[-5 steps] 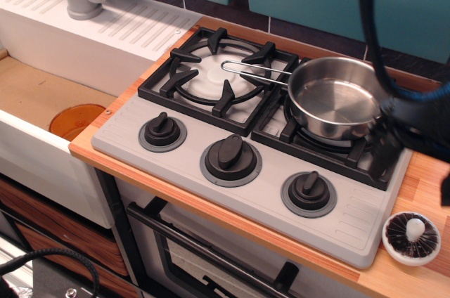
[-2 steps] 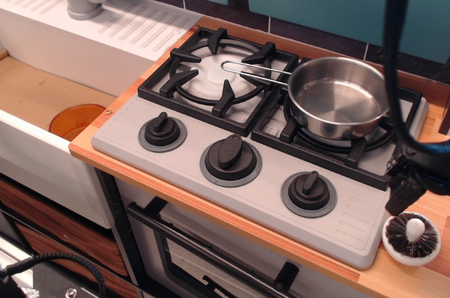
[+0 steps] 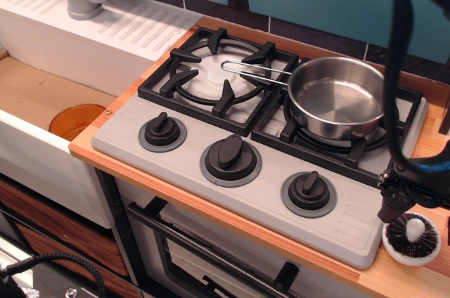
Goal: Put pot or pan on stove and put mushroom in pot or pan
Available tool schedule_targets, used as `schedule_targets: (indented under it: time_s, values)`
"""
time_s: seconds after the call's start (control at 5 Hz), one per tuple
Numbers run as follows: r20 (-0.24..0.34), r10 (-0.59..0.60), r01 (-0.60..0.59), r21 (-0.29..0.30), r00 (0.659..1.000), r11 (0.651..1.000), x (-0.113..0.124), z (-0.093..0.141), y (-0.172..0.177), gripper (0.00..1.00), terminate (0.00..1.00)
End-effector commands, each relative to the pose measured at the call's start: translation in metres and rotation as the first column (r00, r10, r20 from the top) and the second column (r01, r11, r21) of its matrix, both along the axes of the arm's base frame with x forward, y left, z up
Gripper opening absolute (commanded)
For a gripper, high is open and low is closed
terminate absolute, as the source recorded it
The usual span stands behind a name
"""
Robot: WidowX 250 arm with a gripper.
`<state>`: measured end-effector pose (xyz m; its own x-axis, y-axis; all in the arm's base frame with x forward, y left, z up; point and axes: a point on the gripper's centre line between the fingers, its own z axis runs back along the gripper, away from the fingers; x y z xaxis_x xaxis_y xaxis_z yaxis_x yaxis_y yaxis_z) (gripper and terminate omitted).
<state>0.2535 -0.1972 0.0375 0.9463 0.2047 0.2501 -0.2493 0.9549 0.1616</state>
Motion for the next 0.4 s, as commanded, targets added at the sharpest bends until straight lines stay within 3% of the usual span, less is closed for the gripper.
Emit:
schedule_targets:
  time_s: [0.0, 0.2]
  values:
    - [0.043, -0.002, 0.002, -0.016, 0.999, 1.000, 0.0075, 0.0010, -0.0042, 1.00, 0.00]
    - [0.044, 0.000, 0.001, -0.022, 0.999, 1.000, 0.0050, -0.0020, -0.0037, 1.00, 0.00]
